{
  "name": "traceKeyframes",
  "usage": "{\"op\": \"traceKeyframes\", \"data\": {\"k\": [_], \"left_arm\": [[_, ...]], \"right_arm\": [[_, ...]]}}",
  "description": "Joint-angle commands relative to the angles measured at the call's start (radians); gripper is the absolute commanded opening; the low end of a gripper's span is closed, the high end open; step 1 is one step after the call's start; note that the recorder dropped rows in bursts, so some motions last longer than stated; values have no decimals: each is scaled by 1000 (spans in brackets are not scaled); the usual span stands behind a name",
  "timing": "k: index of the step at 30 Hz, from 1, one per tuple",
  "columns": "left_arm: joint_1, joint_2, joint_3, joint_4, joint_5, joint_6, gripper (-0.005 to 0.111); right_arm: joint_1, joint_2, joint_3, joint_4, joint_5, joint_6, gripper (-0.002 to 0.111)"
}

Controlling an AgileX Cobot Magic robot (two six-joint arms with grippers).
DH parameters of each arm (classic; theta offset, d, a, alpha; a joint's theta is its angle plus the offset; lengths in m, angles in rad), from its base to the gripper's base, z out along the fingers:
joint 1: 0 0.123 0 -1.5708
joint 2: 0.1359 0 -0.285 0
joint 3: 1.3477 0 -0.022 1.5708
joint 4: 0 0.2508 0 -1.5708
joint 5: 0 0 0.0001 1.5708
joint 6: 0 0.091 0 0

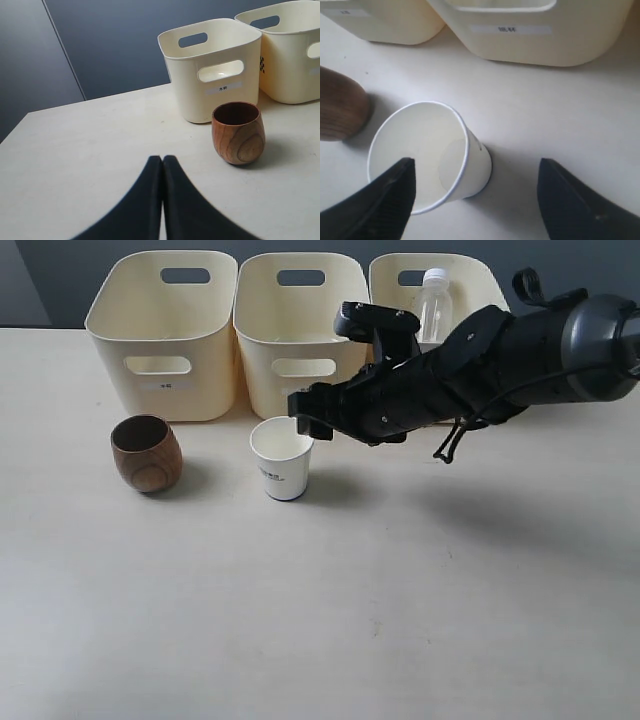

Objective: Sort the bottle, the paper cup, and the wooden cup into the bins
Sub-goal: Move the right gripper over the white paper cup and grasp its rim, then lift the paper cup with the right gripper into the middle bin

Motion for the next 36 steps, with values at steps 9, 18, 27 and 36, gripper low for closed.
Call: {"op": "traceKeyframes", "data": {"k": [9,18,27,36], "left_arm": [[-3,-5,1,0,-5,-2,0],[-3,-5,1,0,-5,-2,0],[-3,-5,1,0,-5,-2,0],[-3,-5,1,0,-5,-2,0]], "right_arm": [[1,31,-4,53,-49,0,66],[68,38,-24,64,-142,-5,57],[68,116,-115,87,-58,-5,59],[68,138,-115,87,-58,-5,58]]}}
